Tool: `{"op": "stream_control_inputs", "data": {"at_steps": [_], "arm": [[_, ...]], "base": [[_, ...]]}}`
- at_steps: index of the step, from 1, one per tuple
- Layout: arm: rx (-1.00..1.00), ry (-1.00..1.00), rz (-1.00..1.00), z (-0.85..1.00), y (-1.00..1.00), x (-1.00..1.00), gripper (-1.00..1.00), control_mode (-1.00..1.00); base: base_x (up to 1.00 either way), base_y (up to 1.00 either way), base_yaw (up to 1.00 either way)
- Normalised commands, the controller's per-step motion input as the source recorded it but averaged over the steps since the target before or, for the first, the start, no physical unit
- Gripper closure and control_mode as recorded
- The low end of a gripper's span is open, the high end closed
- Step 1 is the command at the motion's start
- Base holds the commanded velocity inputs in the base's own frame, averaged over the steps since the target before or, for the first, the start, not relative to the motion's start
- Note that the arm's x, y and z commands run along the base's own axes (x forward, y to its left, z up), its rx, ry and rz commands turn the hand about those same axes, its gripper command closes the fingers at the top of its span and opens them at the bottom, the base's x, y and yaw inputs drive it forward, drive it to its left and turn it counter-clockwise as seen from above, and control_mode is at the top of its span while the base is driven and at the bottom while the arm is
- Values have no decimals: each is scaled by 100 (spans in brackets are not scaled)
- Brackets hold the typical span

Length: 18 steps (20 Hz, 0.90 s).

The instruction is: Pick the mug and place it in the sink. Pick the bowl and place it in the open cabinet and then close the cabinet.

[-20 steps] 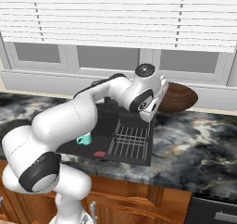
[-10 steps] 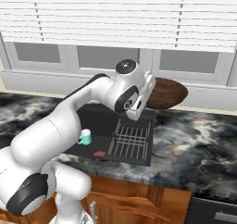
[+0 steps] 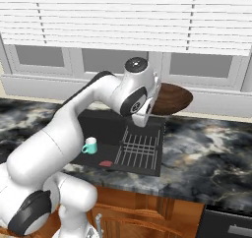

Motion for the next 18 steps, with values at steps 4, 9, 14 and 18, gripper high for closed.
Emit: {"op": "stream_control_inputs", "data": {"at_steps": [4,9,14,18], "arm": [[1,1,3,-4,43,-18,100,-100],[0,0,0,0,49,-24,100,-100],[0,-1,0,0,48,-27,100,-100],[0,-4,0,3,35,-30,100,-100]], "base": [[0,0,0],[0,0,0],[0,0,0],[0,0,0]]}}
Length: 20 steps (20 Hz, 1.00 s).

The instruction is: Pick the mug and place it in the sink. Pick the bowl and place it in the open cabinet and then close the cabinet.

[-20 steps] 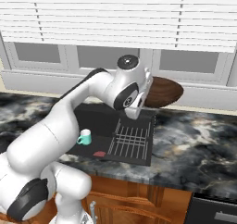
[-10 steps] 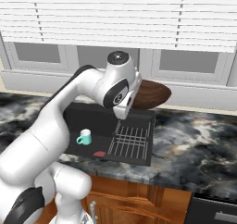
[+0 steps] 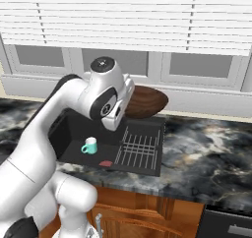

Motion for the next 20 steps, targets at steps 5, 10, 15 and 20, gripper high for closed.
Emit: {"op": "stream_control_inputs", "data": {"at_steps": [5,10,15,20], "arm": [[0,-1,2,5,28,-25,100,-100],[0,-1,6,7,24,-25,100,-100],[0,0,12,12,30,-18,100,-100],[-1,0,14,28,21,-15,100,-100]], "base": [[0,0,0],[0,0,0],[0,0,0],[0,0,0]]}}
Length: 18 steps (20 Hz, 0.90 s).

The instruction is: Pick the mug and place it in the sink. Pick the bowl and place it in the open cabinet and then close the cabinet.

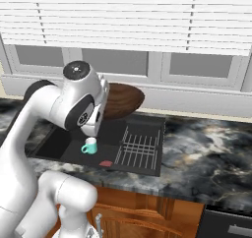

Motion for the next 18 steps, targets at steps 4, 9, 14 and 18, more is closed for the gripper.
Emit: {"op": "stream_control_inputs", "data": {"at_steps": [4,9,14,18], "arm": [[-2,0,9,25,23,-20,100,-100],[-1,0,4,9,31,-13,100,-100],[-5,-3,-2,0,43,-13,100,-100],[0,-2,-4,0,35,-12,100,-100]], "base": [[0,0,0],[0,0,0],[0,0,0],[0,0,0]]}}
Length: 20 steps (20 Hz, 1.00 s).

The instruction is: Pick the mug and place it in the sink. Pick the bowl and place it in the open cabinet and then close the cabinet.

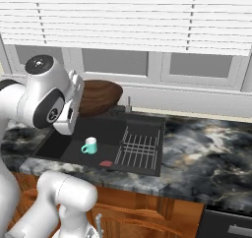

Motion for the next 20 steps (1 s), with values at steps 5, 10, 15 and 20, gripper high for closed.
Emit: {"op": "stream_control_inputs", "data": {"at_steps": [5,10,15,20], "arm": [[0,-2,-7,1,15,-23,100,-100],[0,0,0,0,0,0,100,100],[0,0,0,0,0,0,100,100],[0,0,0,0,0,0,100,100]], "base": [[0,0,0],[-58,0,-19],[-89,10,-6],[-100,48,6]]}}
